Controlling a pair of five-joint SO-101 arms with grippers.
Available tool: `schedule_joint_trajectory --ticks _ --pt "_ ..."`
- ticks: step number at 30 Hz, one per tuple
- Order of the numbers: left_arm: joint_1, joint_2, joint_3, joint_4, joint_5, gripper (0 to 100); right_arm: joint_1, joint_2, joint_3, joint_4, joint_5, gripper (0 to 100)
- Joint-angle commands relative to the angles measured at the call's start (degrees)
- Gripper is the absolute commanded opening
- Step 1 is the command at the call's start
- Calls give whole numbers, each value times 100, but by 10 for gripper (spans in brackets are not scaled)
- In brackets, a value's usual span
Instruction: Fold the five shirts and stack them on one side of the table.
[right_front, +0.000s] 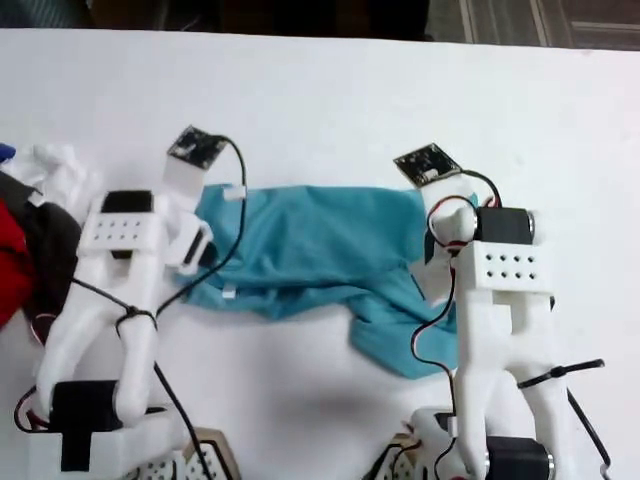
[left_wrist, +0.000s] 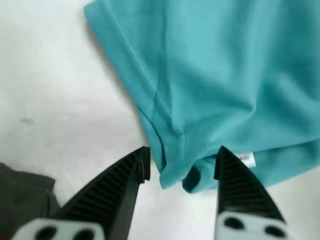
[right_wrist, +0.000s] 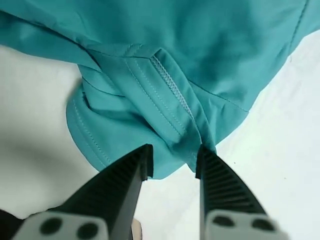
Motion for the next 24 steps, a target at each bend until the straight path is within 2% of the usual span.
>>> schedule_joint_trajectory --ticks 1,7,12,20,22,24 --pt "70 -211 -286 255 44 232 40 -286 -18 66 -35 142" --pt "70 343 330 -255 26 233 40 -295 -18 66 -35 142" --pt "26 1143 374 -756 26 231 40 -295 -18 66 -35 142" --pt "35 1846 -505 -967 237 222 40 -251 -18 48 -35 142" --pt "35 1873 -804 -730 387 155 40 -251 -18 40 -35 142" --pt "70 1855 -1130 -378 448 42 40 -251 -18 31 -35 142"
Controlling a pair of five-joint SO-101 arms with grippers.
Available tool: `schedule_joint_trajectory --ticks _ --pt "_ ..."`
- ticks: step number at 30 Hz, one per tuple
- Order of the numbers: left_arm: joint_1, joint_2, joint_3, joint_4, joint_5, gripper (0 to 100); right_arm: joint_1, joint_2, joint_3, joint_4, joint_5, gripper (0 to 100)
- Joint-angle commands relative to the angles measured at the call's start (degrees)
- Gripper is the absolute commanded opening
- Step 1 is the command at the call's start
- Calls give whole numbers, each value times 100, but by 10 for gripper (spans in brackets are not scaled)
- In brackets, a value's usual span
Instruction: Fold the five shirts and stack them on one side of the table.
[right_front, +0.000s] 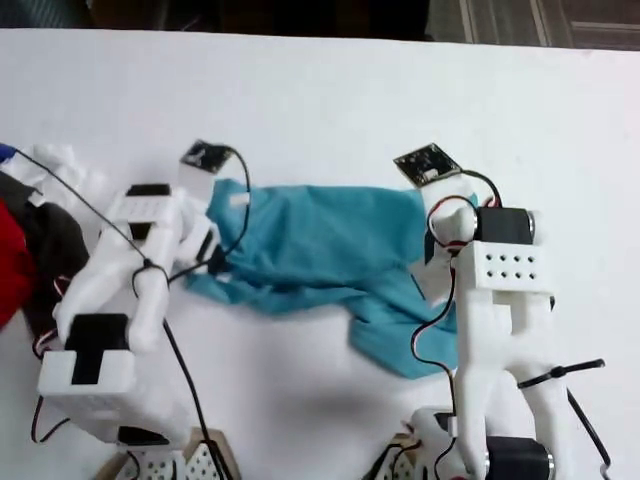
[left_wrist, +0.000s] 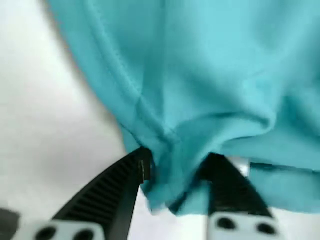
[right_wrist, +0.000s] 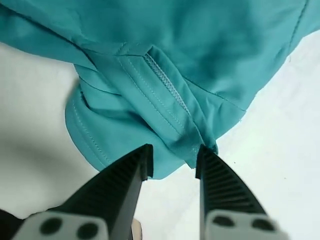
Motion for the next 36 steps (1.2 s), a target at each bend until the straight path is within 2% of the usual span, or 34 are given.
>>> schedule_joint_trajectory --ticks 1,3,10,15,18,23,28,36 --pt "62 -79 -716 510 176 13 40 -251 -18 31 -35 142" --pt "62 -123 -1033 862 299 41 40 -242 -18 22 -35 142" --pt "26 -431 -1938 2180 316 26 40 -242 -18 22 -35 142" --pt "18 -607 -1974 2901 281 30 31 -242 -18 22 -35 142" --pt "0 -545 -1604 2611 79 58 31 -242 -18 31 -35 142" --pt "-255 -413 -971 1266 -62 231 31 -242 -9 66 -35 142" --pt "-598 -44 -716 220 -70 221 31 -242 -9 66 -35 142" --pt "-993 923 -1270 79 -26 222 4 -242 -9 66 -35 142"
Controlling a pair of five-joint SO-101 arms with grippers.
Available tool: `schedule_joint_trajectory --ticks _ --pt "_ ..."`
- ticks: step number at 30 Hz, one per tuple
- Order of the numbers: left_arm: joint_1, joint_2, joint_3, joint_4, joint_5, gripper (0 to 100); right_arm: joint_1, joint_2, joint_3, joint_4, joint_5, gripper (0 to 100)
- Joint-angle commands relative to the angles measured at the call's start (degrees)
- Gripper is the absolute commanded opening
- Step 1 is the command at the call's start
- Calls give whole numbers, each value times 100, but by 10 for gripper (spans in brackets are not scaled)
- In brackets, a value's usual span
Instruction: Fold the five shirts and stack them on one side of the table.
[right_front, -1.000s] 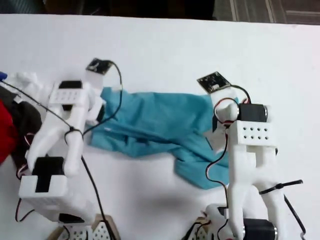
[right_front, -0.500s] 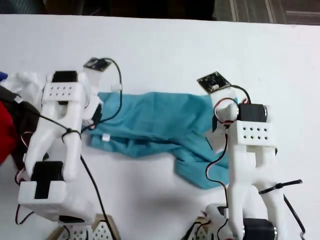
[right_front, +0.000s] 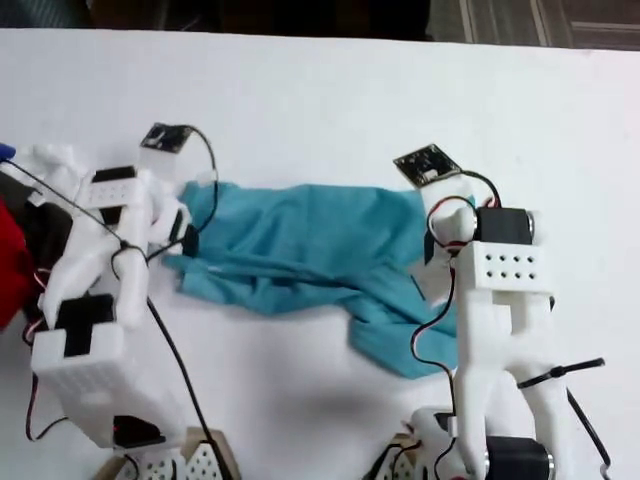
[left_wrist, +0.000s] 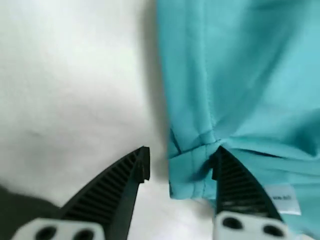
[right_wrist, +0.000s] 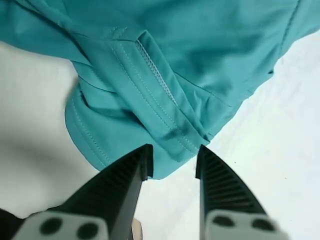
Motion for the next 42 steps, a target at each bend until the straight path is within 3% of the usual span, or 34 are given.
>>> schedule_joint_trajectory --ticks 1,17,33,42 --pt "-229 132 -391 70 -18 222 4 -242 -26 66 -35 142" --pt "-53 -1073 -945 2479 26 222 13 -242 -26 66 -35 142" --pt "-26 440 -444 853 79 224 22 -242 -26 66 -18 142" --pt "369 545 -866 1266 79 222 22 -259 316 -22 0 142"
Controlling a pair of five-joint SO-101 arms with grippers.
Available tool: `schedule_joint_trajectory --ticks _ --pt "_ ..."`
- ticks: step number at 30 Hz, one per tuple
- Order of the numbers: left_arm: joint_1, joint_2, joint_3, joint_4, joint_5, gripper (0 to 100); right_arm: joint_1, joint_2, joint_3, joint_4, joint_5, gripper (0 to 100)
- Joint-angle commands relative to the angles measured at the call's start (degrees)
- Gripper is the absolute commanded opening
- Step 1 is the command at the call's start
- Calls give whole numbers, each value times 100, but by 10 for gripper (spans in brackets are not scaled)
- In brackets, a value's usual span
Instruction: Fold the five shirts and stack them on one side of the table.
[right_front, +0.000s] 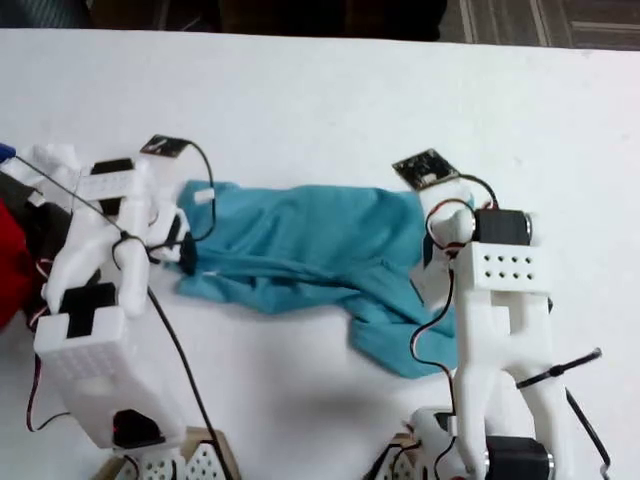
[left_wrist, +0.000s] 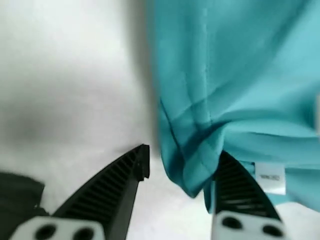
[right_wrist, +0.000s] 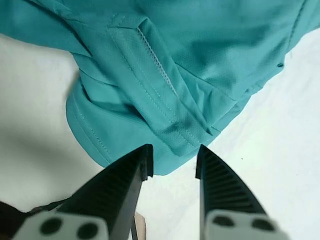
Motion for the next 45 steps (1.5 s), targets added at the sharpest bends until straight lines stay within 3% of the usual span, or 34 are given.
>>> schedule_joint_trajectory --ticks 1,6,10,16,20,23,30,33,45 --pt "290 9 -295 202 35 222 31 -277 114 -31 0 142" --pt "308 53 -277 167 26 191 31 -295 176 -48 9 142" --pt "308 18 -321 185 26 14 22 -295 176 -57 9 142" --pt "281 -9 -470 352 53 26 13 -295 176 -75 -44 135" --pt "264 -9 -1007 1002 53 26 -4 -295 211 -505 -387 80" --pt "176 -9 -1481 1371 53 26 -163 -242 176 -884 -607 94" --pt "18 44 -2158 1556 53 26 -1332 215 255 -813 -571 196" --pt "53 44 -2185 1556 53 26 -1666 875 369 -901 -158 190" --pt "9 9 -2176 1547 26 26 -514 1789 220 -1868 -440 191"
